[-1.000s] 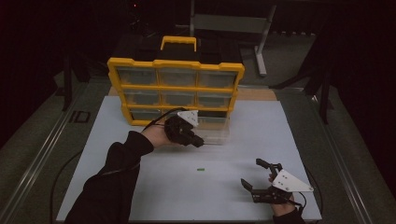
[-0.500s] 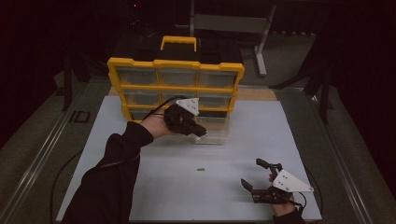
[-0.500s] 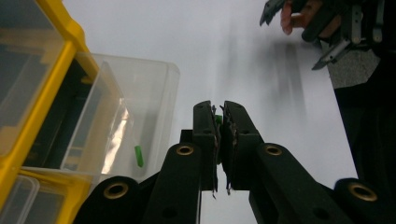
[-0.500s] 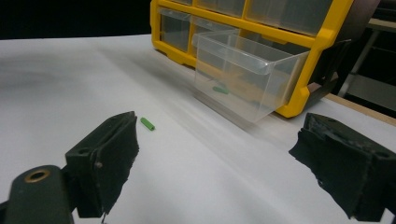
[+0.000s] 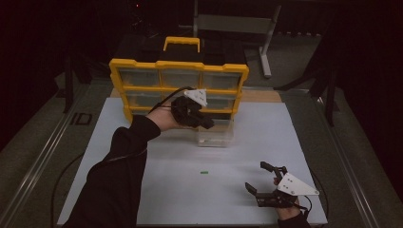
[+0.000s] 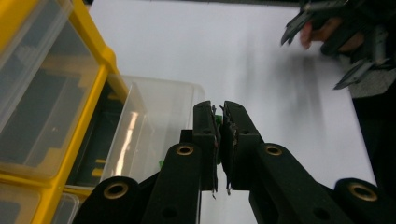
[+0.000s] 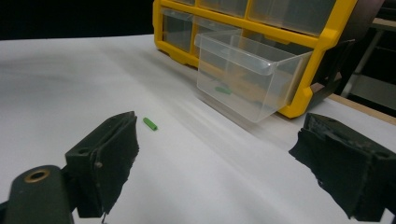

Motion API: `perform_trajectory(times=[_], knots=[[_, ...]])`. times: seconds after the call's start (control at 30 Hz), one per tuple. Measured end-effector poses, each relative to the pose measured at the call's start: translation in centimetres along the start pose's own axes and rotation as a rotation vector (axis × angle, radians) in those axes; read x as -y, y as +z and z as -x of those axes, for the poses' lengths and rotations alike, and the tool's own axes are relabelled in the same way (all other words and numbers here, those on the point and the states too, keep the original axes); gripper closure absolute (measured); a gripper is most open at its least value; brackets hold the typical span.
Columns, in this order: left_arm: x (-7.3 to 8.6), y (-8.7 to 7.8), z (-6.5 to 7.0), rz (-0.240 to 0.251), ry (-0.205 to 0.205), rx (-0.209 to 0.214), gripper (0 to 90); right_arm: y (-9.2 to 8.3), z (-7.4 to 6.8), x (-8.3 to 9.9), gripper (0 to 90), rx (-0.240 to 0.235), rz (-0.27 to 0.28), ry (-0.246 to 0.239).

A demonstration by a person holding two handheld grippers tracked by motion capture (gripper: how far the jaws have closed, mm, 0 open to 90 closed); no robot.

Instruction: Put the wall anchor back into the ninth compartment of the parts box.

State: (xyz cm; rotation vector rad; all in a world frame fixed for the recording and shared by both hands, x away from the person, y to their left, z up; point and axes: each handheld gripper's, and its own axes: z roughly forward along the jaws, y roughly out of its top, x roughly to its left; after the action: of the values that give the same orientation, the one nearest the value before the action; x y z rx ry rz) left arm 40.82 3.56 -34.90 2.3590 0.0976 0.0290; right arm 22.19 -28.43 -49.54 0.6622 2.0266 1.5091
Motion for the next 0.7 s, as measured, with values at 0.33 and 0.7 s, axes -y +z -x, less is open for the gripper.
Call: perform_trajectory(times=[0.33, 0.7], knots=[[0.7, 1.7, -1.2, -0.007, -0.040, -0.035, 85.2, 0.0, 0.0, 0.0, 11.8, -0.002, -0.001, 0.004], [1.5, 3.9, -2.2, -0.011, -0.099, -0.080, 85.1, 0.0, 0.0, 0.1, 11.8, -0.004, -0.003, 0.007]])
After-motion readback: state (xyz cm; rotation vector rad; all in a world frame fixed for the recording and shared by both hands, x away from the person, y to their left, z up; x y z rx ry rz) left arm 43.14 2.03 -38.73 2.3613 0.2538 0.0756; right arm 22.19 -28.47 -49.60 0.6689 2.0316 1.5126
